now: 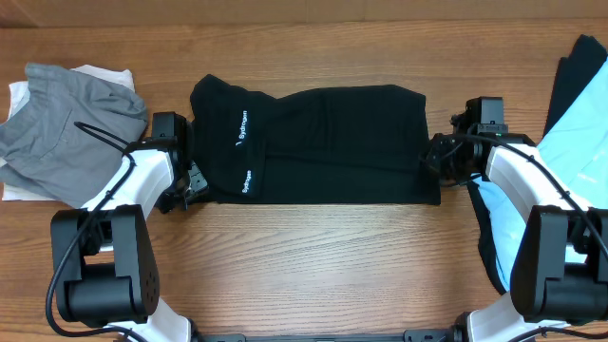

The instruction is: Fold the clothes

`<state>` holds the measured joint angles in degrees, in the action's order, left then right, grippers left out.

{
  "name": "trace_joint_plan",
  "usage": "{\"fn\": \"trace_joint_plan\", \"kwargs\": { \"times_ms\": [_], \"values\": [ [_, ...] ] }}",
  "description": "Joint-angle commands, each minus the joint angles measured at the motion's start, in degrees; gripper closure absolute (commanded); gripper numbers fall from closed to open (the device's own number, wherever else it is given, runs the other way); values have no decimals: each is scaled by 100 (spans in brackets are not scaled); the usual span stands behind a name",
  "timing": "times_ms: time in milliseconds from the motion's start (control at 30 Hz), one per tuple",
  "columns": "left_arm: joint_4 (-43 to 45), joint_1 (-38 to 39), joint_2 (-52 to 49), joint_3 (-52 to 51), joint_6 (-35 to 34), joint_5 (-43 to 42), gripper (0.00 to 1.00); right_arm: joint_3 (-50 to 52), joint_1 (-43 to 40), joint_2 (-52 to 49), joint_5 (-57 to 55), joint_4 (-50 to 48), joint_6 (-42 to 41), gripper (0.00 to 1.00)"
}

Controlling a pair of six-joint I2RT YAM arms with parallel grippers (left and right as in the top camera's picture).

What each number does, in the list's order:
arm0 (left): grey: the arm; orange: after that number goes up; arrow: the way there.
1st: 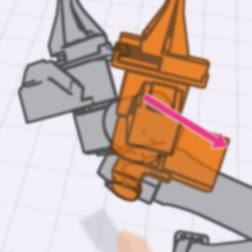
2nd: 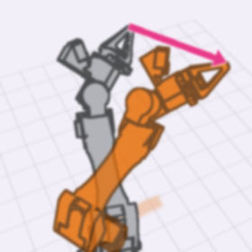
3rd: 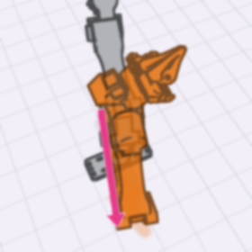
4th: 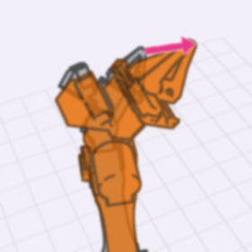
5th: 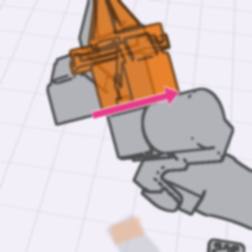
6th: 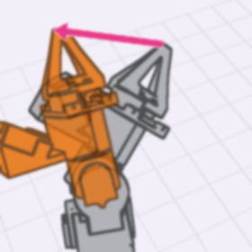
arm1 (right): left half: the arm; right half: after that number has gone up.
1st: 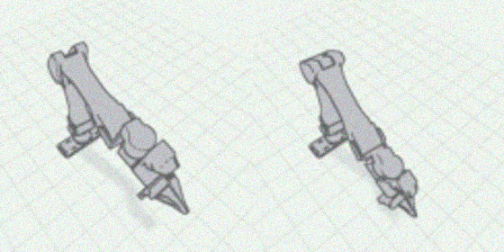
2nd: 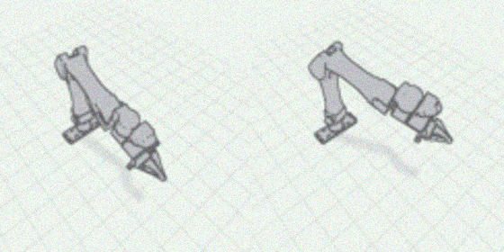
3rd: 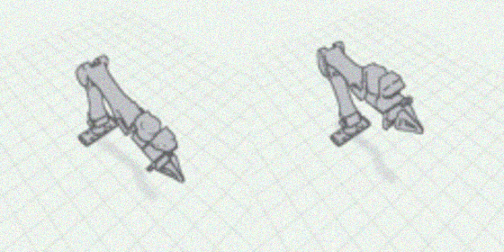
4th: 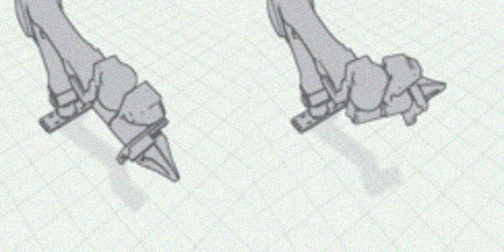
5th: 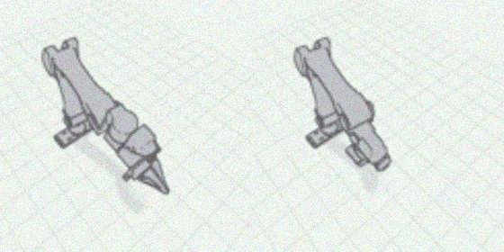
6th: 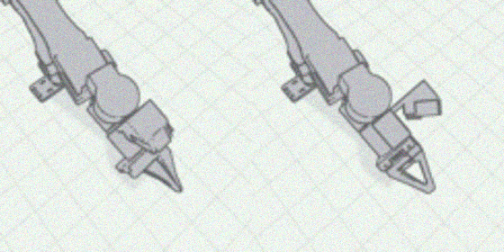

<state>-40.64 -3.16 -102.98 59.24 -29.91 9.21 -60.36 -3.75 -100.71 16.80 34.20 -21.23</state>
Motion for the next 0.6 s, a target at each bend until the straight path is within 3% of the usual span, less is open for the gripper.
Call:
{"fn": "trace_joint_plan", "kwargs": {
  "times_ms": [0, 300, 333, 367, 500, 567],
  "values": [
    [-85, -57, 11, -114, -31, -28, 41, -116, -7, 160, 50, -380, -50, 96],
    [-87, -57, 11, -114, -31, -28, 41, -116, -7, 160, 114, -994, -131, 94],
    [-87, -57, 11, -114, -33, -28, 40, -116, -7, 160, 111, -994, -131, 83],
    [-87, -57, 11, -114, -31, -28, 40, -116, -7, 160, 109, -990, -127, 60],
    [-146, -57, 11, -114, -28, -26, 39, -116, -15, 160, -133, -590, -90, 48],
    [-210, -57, 11, -114, -26, -24, 39, -116, -17, 160, -684, 114, -94, 46]
  ]
}}
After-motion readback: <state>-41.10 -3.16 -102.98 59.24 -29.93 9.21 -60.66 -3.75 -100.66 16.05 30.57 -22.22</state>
